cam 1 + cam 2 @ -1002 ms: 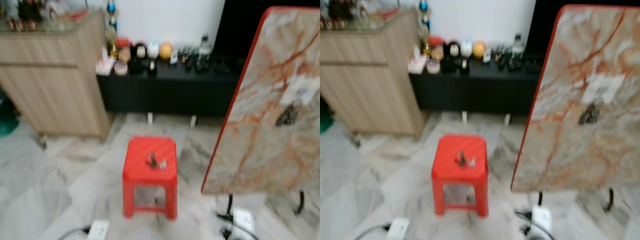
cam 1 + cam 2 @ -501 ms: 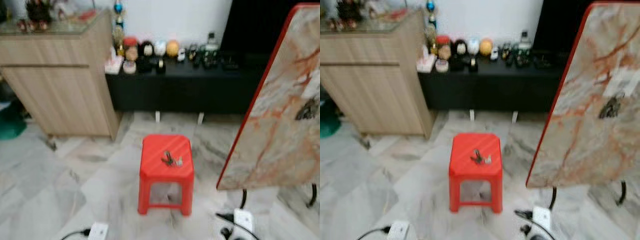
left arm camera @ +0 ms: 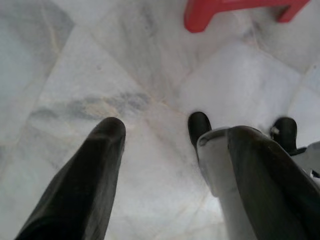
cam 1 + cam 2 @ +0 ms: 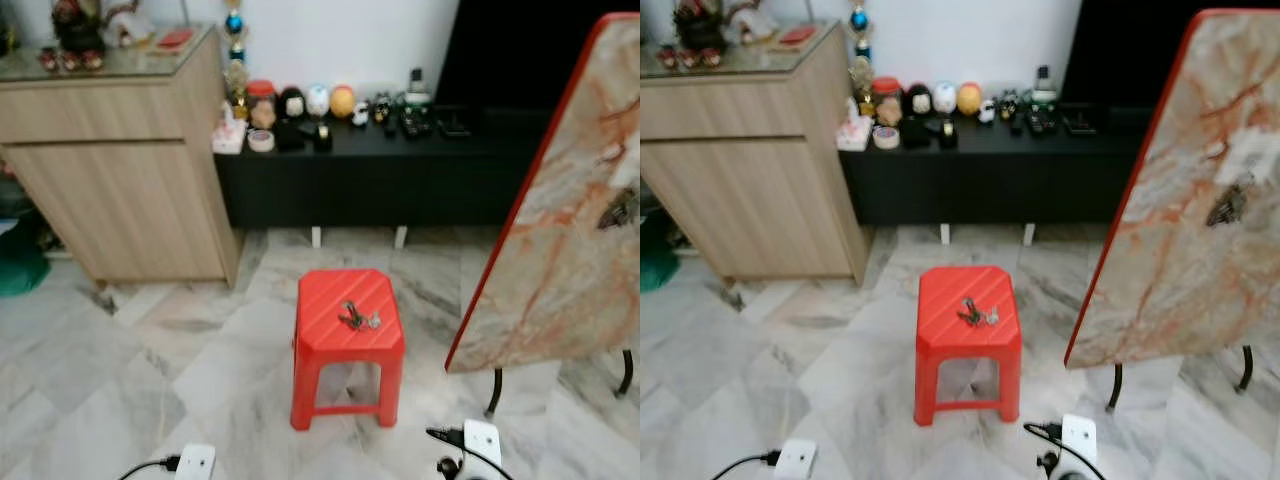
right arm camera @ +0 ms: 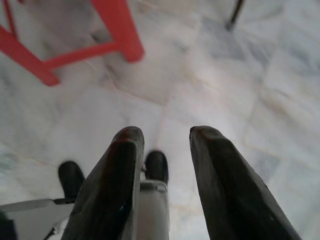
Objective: Hang keys on a hook
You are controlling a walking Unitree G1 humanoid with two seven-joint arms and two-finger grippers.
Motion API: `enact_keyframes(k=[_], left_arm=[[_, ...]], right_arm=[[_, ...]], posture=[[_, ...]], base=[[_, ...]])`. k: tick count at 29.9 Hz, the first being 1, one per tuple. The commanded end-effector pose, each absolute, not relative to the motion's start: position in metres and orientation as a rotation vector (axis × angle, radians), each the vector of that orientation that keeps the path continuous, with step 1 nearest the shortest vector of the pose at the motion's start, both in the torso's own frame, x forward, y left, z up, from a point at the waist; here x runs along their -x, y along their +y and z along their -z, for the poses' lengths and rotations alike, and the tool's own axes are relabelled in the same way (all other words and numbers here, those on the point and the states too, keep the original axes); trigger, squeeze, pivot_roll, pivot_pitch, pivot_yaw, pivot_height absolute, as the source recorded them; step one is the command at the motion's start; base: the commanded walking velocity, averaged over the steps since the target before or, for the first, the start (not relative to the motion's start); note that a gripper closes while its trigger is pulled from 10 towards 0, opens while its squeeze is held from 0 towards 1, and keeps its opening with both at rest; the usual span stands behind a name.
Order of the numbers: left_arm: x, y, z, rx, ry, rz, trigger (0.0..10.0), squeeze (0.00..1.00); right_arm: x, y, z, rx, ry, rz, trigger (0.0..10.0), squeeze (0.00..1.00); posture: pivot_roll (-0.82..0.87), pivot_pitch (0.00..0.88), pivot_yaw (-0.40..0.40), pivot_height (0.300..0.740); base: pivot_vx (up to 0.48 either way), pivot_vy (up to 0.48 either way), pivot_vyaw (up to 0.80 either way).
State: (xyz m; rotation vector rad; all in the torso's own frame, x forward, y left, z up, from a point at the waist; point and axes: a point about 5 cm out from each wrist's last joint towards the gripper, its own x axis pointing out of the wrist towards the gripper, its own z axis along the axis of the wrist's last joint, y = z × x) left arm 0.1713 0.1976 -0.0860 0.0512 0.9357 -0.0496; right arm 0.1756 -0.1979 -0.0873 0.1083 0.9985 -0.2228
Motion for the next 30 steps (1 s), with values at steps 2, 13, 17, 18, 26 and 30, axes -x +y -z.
enact_keyframes(k=[2, 13, 17, 18, 26, 30], left_arm=[[-0.1638, 0.2012, 0.0891, -0.050, 0.966, 0.041, 10.0, 0.00], [-0.1644, 0.2013, 0.0887, -0.058, 0.960, 0.044, 10.0, 0.00], [-0.1645, 0.2015, 0.0885, -0.056, 0.956, 0.043, 10.0, 0.00], [-0.1646, 0.2014, 0.0884, -0.055, 0.955, 0.044, 10.0, 0.00], [-0.1644, 0.2002, 0.0886, -0.047, 0.955, 0.051, 10.0, 0.00], [-0.1642, 0.2001, 0.0887, -0.045, 0.954, 0.053, 10.0, 0.00]], right_arm=[[-0.1798, -0.1951, 0.0857, -0.114, 0.986, 0.217, 10.0, 0.00], [-0.1797, -0.1951, 0.0857, -0.115, 0.986, 0.216, 10.0, 0.00], [-0.1798, -0.1949, 0.0857, -0.113, 0.986, 0.214, 10.0, 0.00], [-0.1798, -0.1948, 0.0857, -0.113, 0.986, 0.213, 10.0, 0.00], [-0.1798, -0.1950, 0.0857, -0.112, 0.986, 0.212, 10.0, 0.00], [-0.1795, -0.1949, 0.0858, -0.113, 0.986, 0.213, 10.0, 0.00]], posture=[[0.03, 0.001, -0.002, 0.740], [0.03, 0.002, -0.003, 0.740], [0.03, 0.003, -0.004, 0.740], [0.03, 0.003, -0.004, 0.740], [0.03, 0.003, -0.004, 0.740], [0.03, 0.000, -0.003, 0.740]], base=[[0.000, 0.307, 0.00], [0.000, 0.139, 0.00], [0.000, 0.000, 0.00], [0.000, 0.000, 0.00], [0.000, 0.000, 0.00], [0.000, 0.000, 0.00]])
